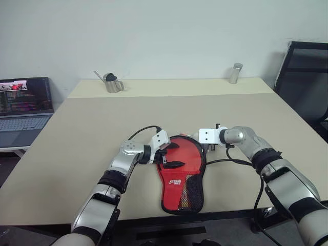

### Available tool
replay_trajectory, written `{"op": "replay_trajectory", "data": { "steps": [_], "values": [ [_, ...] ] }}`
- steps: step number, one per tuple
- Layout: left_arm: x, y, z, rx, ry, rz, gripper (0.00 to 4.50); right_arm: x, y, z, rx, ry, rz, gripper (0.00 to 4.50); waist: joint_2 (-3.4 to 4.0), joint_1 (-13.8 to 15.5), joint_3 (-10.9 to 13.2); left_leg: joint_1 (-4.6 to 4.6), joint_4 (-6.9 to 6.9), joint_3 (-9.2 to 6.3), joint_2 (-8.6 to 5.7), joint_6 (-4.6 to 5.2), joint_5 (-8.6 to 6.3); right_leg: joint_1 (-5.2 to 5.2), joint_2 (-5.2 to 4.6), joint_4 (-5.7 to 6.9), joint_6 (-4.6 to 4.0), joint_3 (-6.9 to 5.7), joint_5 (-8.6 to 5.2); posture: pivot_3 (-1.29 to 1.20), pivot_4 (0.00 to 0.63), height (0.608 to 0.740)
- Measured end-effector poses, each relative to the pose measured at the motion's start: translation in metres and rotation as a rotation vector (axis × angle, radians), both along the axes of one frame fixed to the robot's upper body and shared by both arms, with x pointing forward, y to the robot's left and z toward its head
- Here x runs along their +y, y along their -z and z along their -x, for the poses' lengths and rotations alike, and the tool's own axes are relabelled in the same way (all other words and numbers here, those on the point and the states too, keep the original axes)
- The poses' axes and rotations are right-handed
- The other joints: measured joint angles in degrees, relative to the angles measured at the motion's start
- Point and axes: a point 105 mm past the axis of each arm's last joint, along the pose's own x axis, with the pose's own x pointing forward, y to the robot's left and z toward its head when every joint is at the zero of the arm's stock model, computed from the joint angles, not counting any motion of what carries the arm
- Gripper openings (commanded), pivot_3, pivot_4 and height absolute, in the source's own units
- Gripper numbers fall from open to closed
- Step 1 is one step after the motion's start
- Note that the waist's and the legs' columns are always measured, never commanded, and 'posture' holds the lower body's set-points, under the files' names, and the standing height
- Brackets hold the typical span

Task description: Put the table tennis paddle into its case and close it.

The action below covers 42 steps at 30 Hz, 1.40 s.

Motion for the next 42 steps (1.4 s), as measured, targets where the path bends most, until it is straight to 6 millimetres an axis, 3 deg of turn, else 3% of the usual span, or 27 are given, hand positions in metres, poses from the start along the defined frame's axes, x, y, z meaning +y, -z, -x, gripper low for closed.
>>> {"op": "replay_trajectory", "data": {
  "steps": [3,13,23,28,35,42],
  "values": [
    [-0.004,0.001,-0.003,0.0,-0.002,-0.002,4.5,0.0,0.0,0.0,0.004,0.0,0.001,0.0,0.01,-0.03,-0.01,0.04,0.0,0.0,0.0,0.0,0.0,0.02,0.0,0.01,0.0,0.01,0.0,0.0,0.15,0.74],
    [-0.011,0.007,-0.005,-0.002,0.011,0.007,4.5,-0.014,-0.014,0.004,0.001,0.008,0.025,0.0,0.05,0.05,-0.06,0.08,0.0,-0.03,0.02,0.0,0.0,0.09,-0.03,0.0,0.01,-0.03,0.0,0.0,0.15,0.74],
    [-0.012,0.01,-0.004,-0.007,0.018,0.008,4.5,-0.032,-0.017,0.03,0.068,0.045,-0.015,0.0,0.18,0.21,-0.21,0.1,0.01,-0.06,0.01,0.0,0.0,0.13,-0.04,-0.01,0.01,-0.1,-0.01,0.0,0.15,0.74],
    [-0.014,0.011,-0.004,-0.007,0.022,0.011,4.5,-0.054,-0.017,0.044,0.097,0.098,-0.01,0.0,0.21,0.3,-0.29,0.1,0.01,-0.08,0.0,0.01,-0.01,0.14,-0.06,-0.05,0.02,-0.11,-0.01,0.0,0.15,0.74],
    [-0.017,0.013,-0.004,0.001,0.027,0.007,4.5,-0.094,-0.022,0.092,0.187,0.167,0.001,0.0,0.34,0.75,-0.46,0.08,0.0,-0.12,-0.02,0.0,-0.02,0.17,-0.08,-0.15,0.03,-0.17,-0.02,0.0,0.15,0.74],
    [-0.018,0.015,-0.004,0.012,0.026,-0.004,4.5,-0.083,0.005,0.171,0.391,0.1,0.021,0.0,0.48,1.12,-0.92,0.09,-0.02,-0.32,-0.01,-0.02,-0.06,0.21,-0.06,-0.31,0.04,-0.18,-0.03,0.0,0.15,0.74]
  ]
}}
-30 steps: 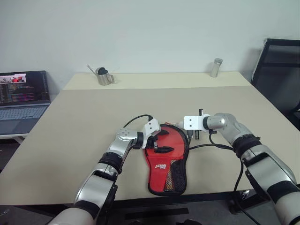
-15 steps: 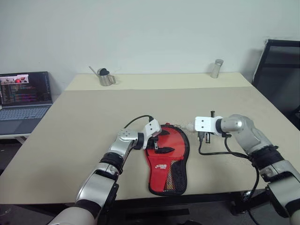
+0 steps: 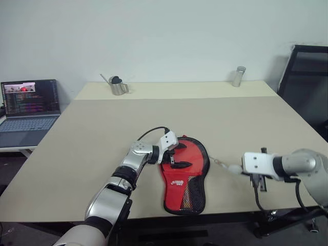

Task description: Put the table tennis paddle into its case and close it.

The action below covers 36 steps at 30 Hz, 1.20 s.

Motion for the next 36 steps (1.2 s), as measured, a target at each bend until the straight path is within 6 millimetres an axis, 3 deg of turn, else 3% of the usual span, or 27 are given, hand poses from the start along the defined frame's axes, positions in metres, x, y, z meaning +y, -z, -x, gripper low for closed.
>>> {"op": "replay_trajectory", "data": {
  "steps": [4,12,16,21,26,27,29,36],
  "values": [
    [-0.003,0.001,0.001,0.005,0.005,0.0,4.5,0.019,0.011,0.039,0.068,-0.062,-0.007,0.0,-0.06,0.19,-0.16,-0.03,-0.01,-0.23,0.03,-0.01,-0.02,0.06,-0.01,-0.1,-0.01,-0.05,-0.02,0.0,0.15,0.74],
    [-0.015,0.004,0.005,0.019,0.04,0.001,4.5,0.024,0.021,0.1,0.191,-0.118,0.029,0.0,-0.06,0.78,-0.58,-0.04,0.05,-0.78,-0.05,0.19,-0.56,0.71,-0.03,-0.84,0.28,-0.43,-0.25,0.0,0.15,0.74],
    [-0.013,0.005,0.005,0.018,0.04,-0.005,4.5,0.031,0.033,0.143,0.381,-0.164,-0.008,0.0,-0.26,0.93,-0.86,-0.03,0.07,-0.84,-0.09,0.25,-0.8,0.78,-0.05,-0.84,0.41,-0.46,-0.46,0.0,0.15,0.74],
    [-0.011,0.007,0.004,0.017,0.029,-0.01,4.5,0.036,0.033,0.149,0.392,-0.192,-0.038,0.0,-0.35,0.65,-0.96,0.03,0.24,-0.9,-0.08,0.25,-0.8,0.87,-0.11,-0.8,0.44,-0.58,-0.43,0.0,0.15,0.74],
    [-0.011,0.007,0.004,0.016,0.03,-0.01,4.5,0.041,0.028,0.141,0.36,-0.203,-0.054,0.0,-0.36,0.64,-1.01,0.03,0.17,-0.94,-0.07,0.25,-0.8,0.87,-0.1,-0.81,0.42,-0.55,-0.44,0.0,0.15,0.74],
    [-0.011,0.006,0.004,0.016,0.03,-0.01,4.5,0.042,0.026,0.14,0.361,-0.202,-0.057,0.54,-0.36,0.64,-1.01,0.03,0.17,-0.94,-0.07,0.25,-0.8,0.87,-0.1,-0.81,0.42,-0.54,-0.44,0.0,0.15,0.74],
    [-0.011,0.007,0.004,0.015,0.029,-0.01,4.5,0.043,0.021,0.133,0.354,-0.184,-0.074,0.97,-0.37,0.64,-1.01,0.03,0.19,-0.93,-0.07,0.25,-0.8,0.87,-0.1,-0.8,0.43,-0.55,-0.44,0.0,0.15,0.74],
    [-0.012,0.007,0.004,0.013,0.026,-0.009,4.5,0.052,-0.008,0.117,0.398,-0.106,-0.232,3.43,-0.38,0.66,-1.01,0.03,0.21,-0.99,-0.07,0.25,-0.8,0.9,-0.1,-0.78,0.43,-0.56,-0.43,0.0,0.15,0.74]
  ]
}}
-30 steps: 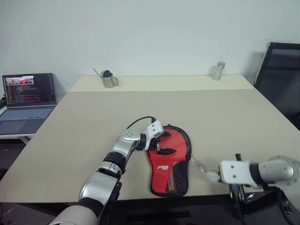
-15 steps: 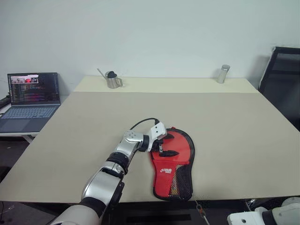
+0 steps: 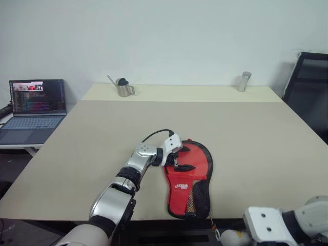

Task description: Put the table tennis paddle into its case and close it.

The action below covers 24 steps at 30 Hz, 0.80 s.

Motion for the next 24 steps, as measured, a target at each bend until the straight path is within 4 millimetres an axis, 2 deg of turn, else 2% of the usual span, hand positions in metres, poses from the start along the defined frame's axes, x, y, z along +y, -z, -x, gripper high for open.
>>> {"op": "replay_trajectory", "data": {
  "steps": [3,4,8,14,20,24],
  "values": [
    [0.0,0.0,0.0,-0.002,-0.001,0.001,4.5,0.002,-0.013,-0.008,0.005,0.037,-0.043,4.42,0.01,0.01,0.0,0.0,-0.01,0.01,-0.01,0.0,0.0,0.0,-0.01,0.0,0.0,0.01,0.0,0.0,0.15,0.74],
    [-0.001,0.0,0.0,-0.003,-0.002,0.002,4.5,0.001,-0.017,-0.011,0.002,0.054,-0.053,4.47,0.0,0.04,0.0,-0.01,-0.01,0.0,-0.01,0.0,0.0,0.0,-0.01,-0.01,0.0,-0.01,0.0,0.0,0.15,0.74],
    [-0.003,-0.001,0.0,-0.006,-0.001,0.006,4.5,0.001,-0.034,-0.039,-0.045,0.16,-0.154,4.47,0.01,0.02,-0.01,0.0,0.02,0.03,-0.02,0.0,0.0,0.0,-0.05,0.02,0.0,0.03,0.02,0.0,0.15,0.74],
    [-0.008,-0.005,0.003,-0.005,0.017,0.039,4.5,-0.01,-0.061,-0.107,-0.212,0.394,-0.352,4.47,0.02,-0.01,0.02,-0.12,-0.01,0.08,-0.05,0.01,0.0,-0.12,-0.05,0.0,-0.01,0.06,0.02,0.0,0.15,0.74],
    [0.002,-0.019,0.012,-0.027,0.011,0.103,4.5,-0.026,-0.055,-0.147,-0.342,0.463,-0.429,4.47,0.16,-0.28,0.45,-0.15,-0.13,0.22,-0.02,0.03,0.0,-0.28,0.04,0.07,-0.02,0.19,0.02,0.0,0.15,0.74],
    [0.029,-0.049,0.015,-0.08,-0.076,0.165,4.5,-0.033,-0.048,-0.166,-0.339,0.466,-0.472,4.47,0.24,-0.86,0.63,-0.11,-0.12,0.24,0.06,0.03,0.01,-0.3,0.11,0.17,-0.02,0.23,0.02,0.0,0.15,0.74]
  ]
}}
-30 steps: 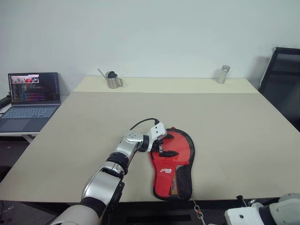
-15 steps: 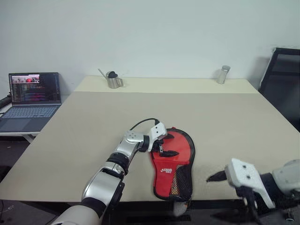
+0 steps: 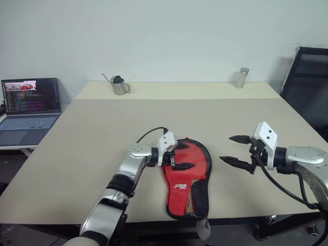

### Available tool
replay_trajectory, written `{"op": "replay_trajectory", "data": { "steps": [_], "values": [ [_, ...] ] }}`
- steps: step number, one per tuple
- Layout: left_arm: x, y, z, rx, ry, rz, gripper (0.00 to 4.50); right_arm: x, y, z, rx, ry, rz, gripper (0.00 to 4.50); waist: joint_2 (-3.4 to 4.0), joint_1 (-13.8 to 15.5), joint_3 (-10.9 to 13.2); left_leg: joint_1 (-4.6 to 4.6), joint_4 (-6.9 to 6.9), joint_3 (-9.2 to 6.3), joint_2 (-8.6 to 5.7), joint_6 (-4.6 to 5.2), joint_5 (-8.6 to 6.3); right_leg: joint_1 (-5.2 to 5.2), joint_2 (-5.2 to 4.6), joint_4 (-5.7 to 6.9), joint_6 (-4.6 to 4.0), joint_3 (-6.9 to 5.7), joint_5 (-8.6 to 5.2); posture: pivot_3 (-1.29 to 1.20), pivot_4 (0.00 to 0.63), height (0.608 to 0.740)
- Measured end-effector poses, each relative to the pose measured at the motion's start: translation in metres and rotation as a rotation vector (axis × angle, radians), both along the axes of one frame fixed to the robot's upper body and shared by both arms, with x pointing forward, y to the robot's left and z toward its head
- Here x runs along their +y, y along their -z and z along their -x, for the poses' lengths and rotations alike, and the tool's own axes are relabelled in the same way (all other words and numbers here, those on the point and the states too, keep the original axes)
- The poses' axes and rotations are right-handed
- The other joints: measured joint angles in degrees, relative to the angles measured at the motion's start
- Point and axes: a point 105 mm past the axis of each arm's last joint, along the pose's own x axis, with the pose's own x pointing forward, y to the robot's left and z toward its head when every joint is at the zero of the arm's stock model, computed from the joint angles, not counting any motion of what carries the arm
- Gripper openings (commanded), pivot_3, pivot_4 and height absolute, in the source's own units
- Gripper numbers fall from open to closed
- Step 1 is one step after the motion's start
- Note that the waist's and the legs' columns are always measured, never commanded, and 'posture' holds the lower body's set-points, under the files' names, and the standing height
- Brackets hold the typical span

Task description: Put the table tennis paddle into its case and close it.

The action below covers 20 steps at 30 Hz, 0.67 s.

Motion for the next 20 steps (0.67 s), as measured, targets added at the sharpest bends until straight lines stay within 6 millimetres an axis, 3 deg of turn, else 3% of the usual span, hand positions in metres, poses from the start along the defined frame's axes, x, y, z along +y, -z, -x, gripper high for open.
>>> {"op": "replay_trajectory", "data": {
  "steps": [3,6,14,20],
  "values": [
    [0.029,-0.013,0.005,-0.01,-0.106,0.023,4.5,-0.012,0.002,-0.018,-0.014,0.025,-0.024,4.47,0.05,-0.3,0.02,0.05,0.0,0.03,-0.01,0.0,0.01,0.01,0.0,0.03,0.0,0.06,0.01,0.0,0.15,0.74],
    [0.057,-0.014,0.013,0.017,-0.219,0.033,4.5,-0.027,0.001,-0.034,-0.011,0.053,-0.043,4.47,0.13,-0.56,0.09,0.07,0.01,0.09,-0.02,0.0,0.01,0.01,-0.01,0.03,-0.01,0.13,0.02,0.0,0.15,0.74],
    [0.07,-0.023,0.021,-0.014,-0.355,0.06,4.5,-0.07,0.003,-0.06,0.035,0.114,-0.04,4.47,0.15,0.35,0.15,0.06,0.01,0.2,-0.05,0.0,0.01,0.01,-0.03,-0.02,-0.02,0.2,0.03,0.0,0.15,0.74],
    [0.085,-0.013,0.026,0.009,-0.413,0.044,4.5,-0.069,0.021,-0.054,0.103,0.076,0.004,4.47,0.25,0.29,0.21,0.08,0.0,0.3,0.01,0.0,0.01,-0.07,-0.02,0.04,-0.04,0.29,0.04,0.0,0.15,0.74]
  ]
}}
